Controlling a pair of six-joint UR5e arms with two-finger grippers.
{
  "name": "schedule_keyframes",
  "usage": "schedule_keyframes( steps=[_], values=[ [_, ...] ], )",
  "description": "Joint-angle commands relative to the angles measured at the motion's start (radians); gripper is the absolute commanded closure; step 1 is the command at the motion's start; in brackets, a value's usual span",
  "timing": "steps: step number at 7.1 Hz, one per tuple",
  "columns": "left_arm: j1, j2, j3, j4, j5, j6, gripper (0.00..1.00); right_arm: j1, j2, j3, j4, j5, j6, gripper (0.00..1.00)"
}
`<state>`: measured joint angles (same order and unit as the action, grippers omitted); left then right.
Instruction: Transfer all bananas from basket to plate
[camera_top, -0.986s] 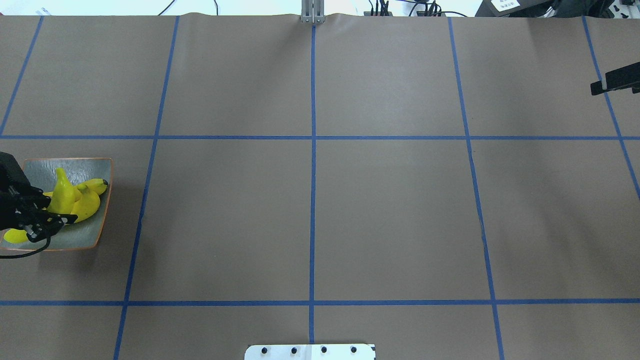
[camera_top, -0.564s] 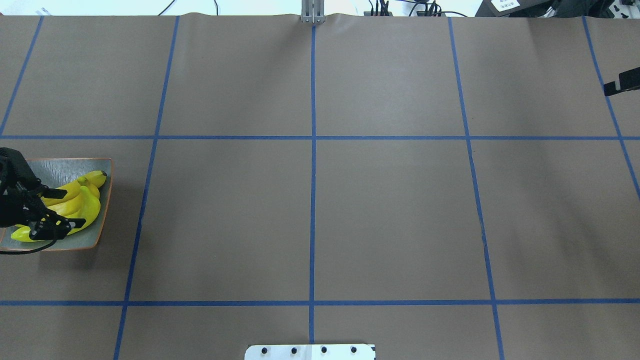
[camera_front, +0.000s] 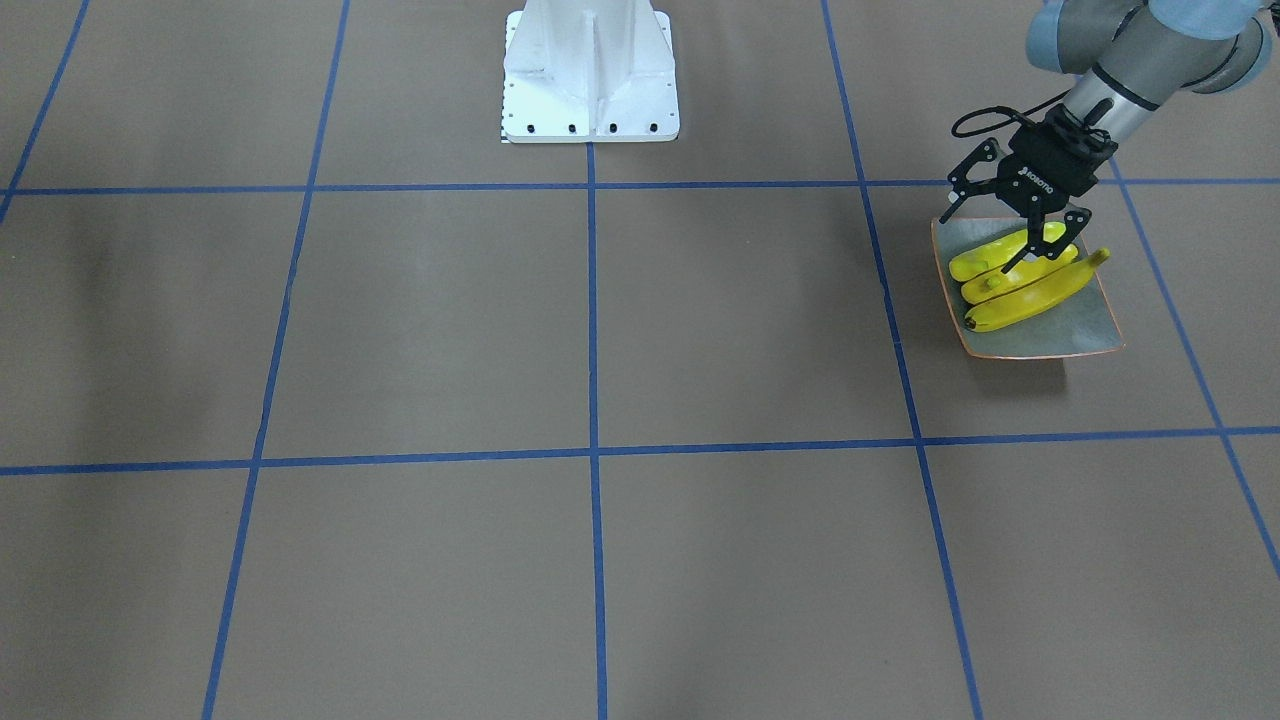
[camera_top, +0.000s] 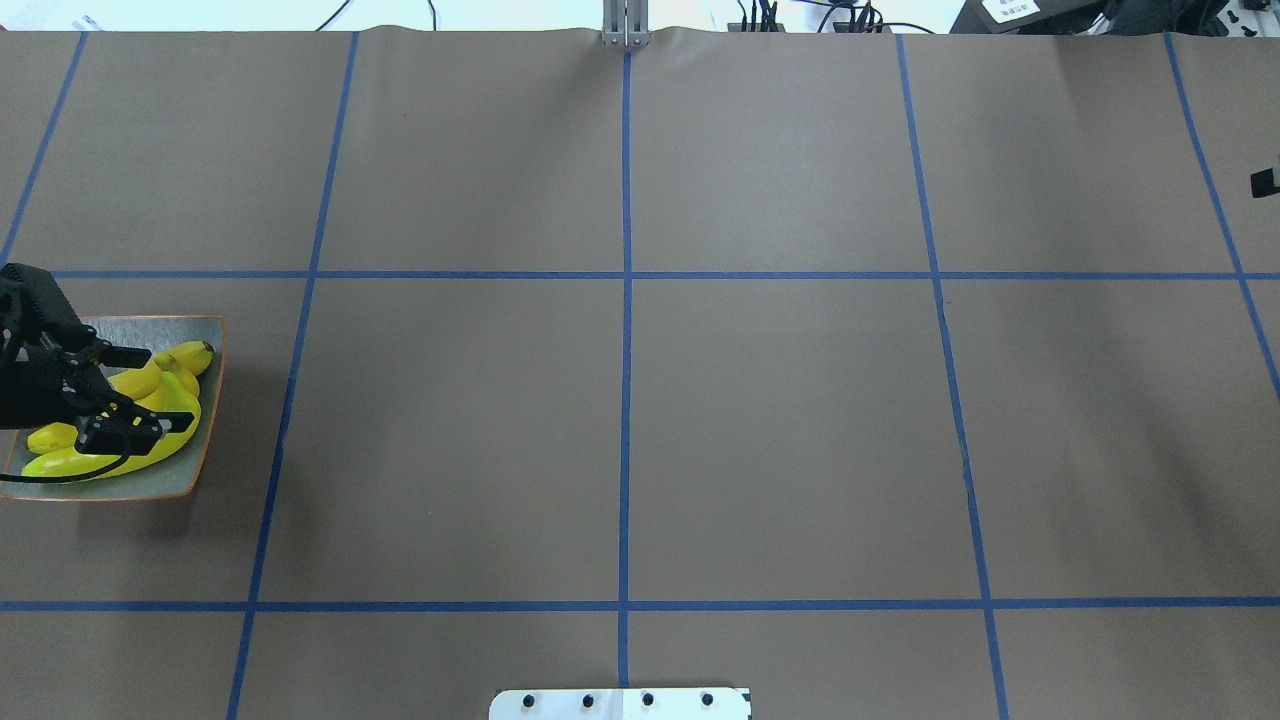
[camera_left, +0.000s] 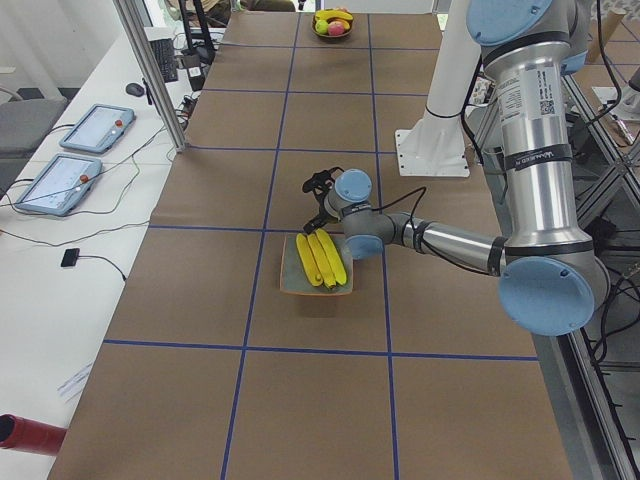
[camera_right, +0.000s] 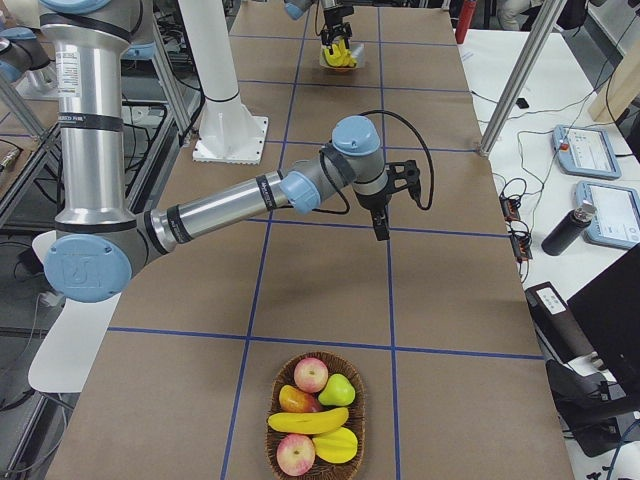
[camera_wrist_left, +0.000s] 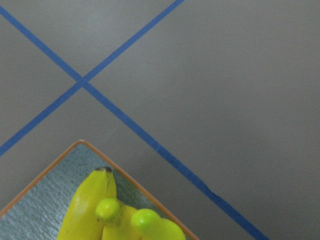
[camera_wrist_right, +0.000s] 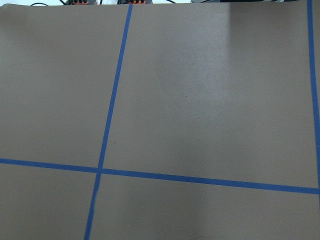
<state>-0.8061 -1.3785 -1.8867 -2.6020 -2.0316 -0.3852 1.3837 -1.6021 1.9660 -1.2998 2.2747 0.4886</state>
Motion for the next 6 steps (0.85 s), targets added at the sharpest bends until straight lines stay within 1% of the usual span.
schedule_keyframes(
  steps=[1,2,3,4,6],
  values=[
    [-0.013,-0.007,0.000,-0.036,-0.002,-0.062,0.01,0.011,-0.047,0.002,-0.001,-0.116,-0.031,0.00],
    [-0.013,-0.008,0.008,-0.071,-0.002,-0.095,0.01,0.006,-0.059,-0.001,-0.001,-0.173,-0.031,0.00],
    [-0.012,-0.010,0.009,-0.072,-0.004,-0.153,0.01,0.006,-0.064,-0.002,-0.001,-0.191,-0.031,0.00],
    [-0.012,-0.013,-0.005,-0.073,-0.004,-0.167,0.01,0.006,-0.079,-0.003,0.002,-0.193,-0.031,0.00],
    [-0.012,-0.014,0.006,-0.076,-0.002,-0.167,0.01,0.008,-0.100,-0.003,0.002,-0.195,-0.036,0.00]
  ],
)
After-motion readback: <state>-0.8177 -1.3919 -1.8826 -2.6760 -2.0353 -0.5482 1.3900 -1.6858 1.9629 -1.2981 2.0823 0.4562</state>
